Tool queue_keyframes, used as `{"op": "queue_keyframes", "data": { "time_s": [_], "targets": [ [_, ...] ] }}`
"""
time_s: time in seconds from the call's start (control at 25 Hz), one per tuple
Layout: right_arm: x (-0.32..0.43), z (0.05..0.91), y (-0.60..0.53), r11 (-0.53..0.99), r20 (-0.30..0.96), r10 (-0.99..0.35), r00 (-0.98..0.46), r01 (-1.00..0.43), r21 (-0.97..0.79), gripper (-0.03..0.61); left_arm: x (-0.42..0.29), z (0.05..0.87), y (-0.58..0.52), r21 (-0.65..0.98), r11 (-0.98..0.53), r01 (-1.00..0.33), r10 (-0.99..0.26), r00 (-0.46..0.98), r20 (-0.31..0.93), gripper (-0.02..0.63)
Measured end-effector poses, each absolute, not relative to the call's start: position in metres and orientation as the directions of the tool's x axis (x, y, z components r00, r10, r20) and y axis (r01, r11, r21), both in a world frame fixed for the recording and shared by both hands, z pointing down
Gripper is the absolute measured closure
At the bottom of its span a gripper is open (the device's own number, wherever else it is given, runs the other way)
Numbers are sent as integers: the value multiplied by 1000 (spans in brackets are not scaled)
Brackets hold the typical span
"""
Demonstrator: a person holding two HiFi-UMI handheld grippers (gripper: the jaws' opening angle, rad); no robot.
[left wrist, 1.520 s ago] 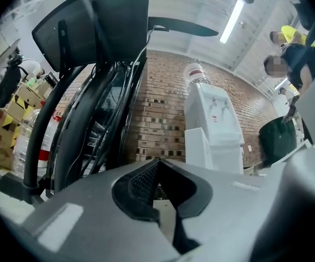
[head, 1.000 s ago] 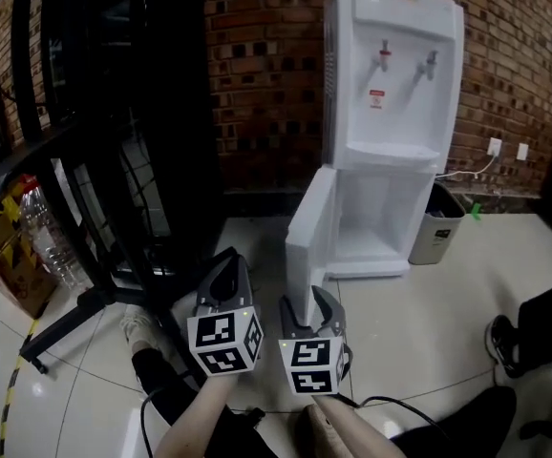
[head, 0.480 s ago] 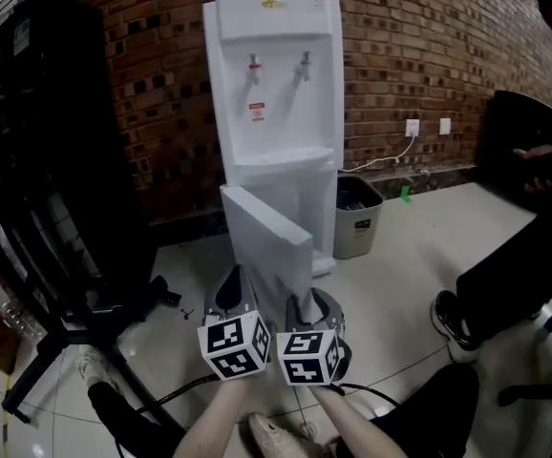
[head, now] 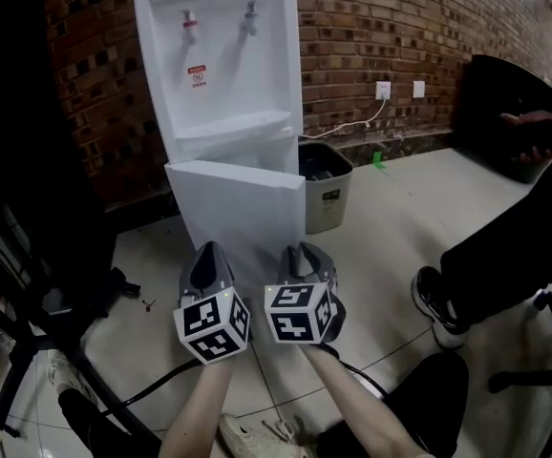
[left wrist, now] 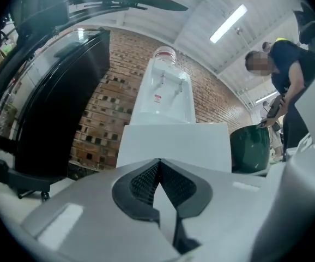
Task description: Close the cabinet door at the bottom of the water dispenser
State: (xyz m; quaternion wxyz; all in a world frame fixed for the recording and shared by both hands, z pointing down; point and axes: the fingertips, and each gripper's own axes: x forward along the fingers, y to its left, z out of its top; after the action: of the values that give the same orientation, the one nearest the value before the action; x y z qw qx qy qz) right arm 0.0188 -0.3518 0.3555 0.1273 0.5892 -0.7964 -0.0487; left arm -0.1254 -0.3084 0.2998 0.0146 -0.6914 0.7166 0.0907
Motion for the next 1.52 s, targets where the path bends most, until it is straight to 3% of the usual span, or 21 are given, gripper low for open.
{"op": "queue_keyframes", "data": {
  "time_s": [0.52,0.72,1.0,1.52],
  "targets": [
    [47,358,-446,251,149,-963,-224,-948,196,520,-166,356,-346,120,108,-987,-992,-116,-56,600],
    [52,353,-486,228,129,-971,-201,-943,244,578,-188,364,-360,154,157,-976,-985,-166,-52,600],
    [29,356,-520,252,130,-966,-222,-920,301,578,-200,364,-373,115,165,-980,-984,-172,-48,600],
    [2,351,-510,319,129,-946,-297,-920,229,578,-200,350,-365,120,132,-984,-987,-141,-72,600]
  ]
}}
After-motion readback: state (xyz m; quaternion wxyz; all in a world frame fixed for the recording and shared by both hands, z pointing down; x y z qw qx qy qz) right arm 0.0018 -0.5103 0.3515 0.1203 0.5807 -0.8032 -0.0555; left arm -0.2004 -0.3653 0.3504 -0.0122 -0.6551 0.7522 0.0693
